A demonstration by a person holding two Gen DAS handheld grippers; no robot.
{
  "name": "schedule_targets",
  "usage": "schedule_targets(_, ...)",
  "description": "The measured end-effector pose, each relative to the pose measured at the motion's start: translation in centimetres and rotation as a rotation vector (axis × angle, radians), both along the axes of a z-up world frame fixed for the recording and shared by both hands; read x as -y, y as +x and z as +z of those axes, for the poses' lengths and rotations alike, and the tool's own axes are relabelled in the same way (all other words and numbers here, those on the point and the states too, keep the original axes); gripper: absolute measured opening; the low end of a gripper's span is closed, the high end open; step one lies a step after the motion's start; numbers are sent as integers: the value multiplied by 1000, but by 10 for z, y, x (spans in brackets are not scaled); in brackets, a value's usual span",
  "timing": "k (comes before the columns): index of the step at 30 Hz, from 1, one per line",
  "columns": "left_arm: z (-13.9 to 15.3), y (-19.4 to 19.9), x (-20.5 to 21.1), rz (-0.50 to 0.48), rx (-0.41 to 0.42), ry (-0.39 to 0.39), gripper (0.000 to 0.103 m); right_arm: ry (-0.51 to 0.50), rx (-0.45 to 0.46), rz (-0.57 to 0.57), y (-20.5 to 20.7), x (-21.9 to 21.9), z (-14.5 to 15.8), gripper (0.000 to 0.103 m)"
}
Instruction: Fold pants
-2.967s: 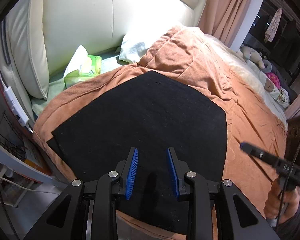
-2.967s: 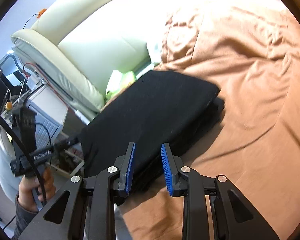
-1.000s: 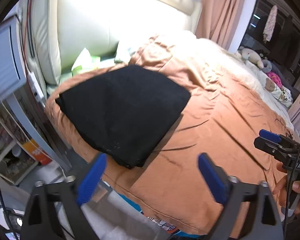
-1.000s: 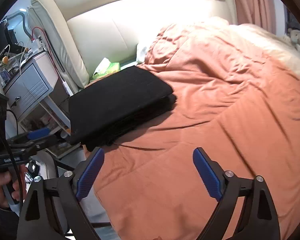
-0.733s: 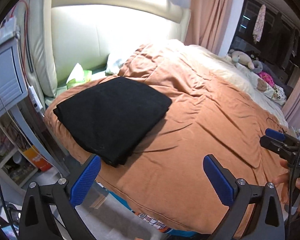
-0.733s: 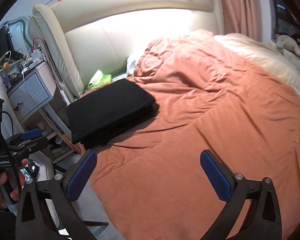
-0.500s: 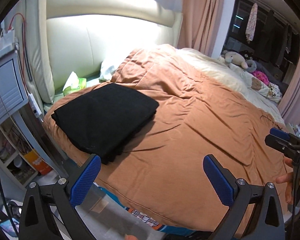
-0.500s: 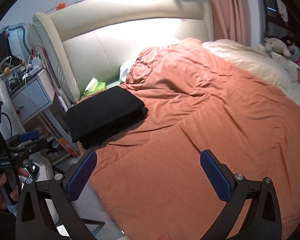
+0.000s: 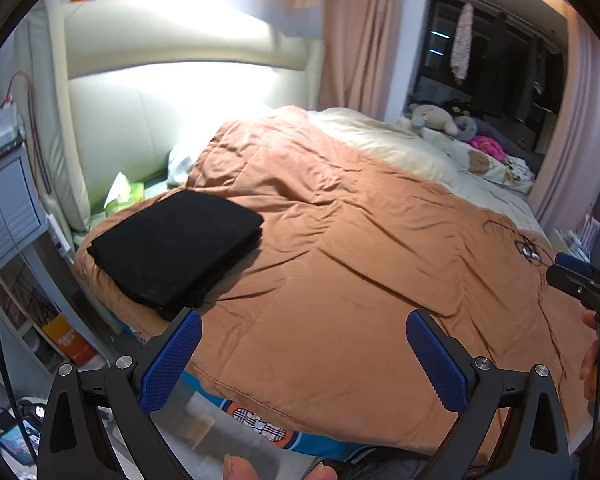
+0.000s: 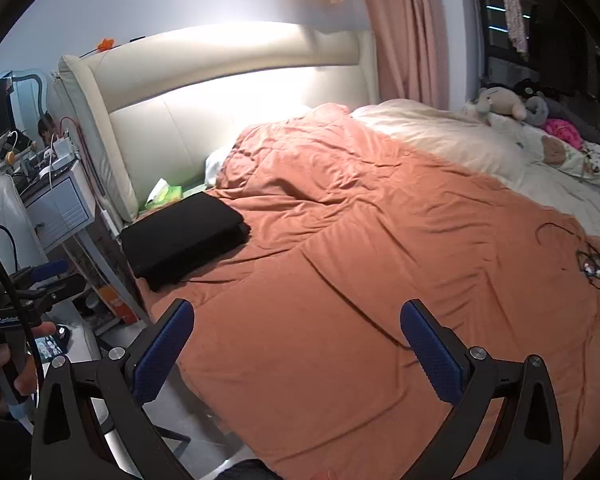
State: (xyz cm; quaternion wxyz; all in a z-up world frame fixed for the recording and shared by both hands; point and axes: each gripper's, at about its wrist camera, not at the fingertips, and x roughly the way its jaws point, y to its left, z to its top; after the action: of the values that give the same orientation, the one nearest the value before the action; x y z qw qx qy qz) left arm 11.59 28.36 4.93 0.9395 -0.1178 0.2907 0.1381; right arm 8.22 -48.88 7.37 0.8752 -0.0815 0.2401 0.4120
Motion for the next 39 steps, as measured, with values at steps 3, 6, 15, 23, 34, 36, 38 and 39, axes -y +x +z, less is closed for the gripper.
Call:
schedule_targets(3,4,-8,12,-20,21,10,103,-13,19,-20,-13,15,2,103)
schedule_targets(6,7,-16,30,-47,40,14,103,-23,43,-45,-30,33,6,103)
schedule_targets(15,13,-41,73,-109,106,41,103,-10,93,-128,-69,72,7,103)
schedule_targets(23,7,-59,110,-163,147,49,103,27,116,-227,-106,111,-5,103)
schedule_targets(34,-5,-79,151,-232,163,51,103,62,116,-328,-147,151,-30,103)
schedule_targets(36,-8,-83,157,-249,166,41,103,64,122,-346,-157,157,-35,103)
schedule_targets(38,-10,-88,164,-267,172,45,103,66,126,-358,-165,160,-39,103)
schedule_targets(39,-10,-91,167,-271,175,51,103,68,127,-367,-170,164,-41,103)
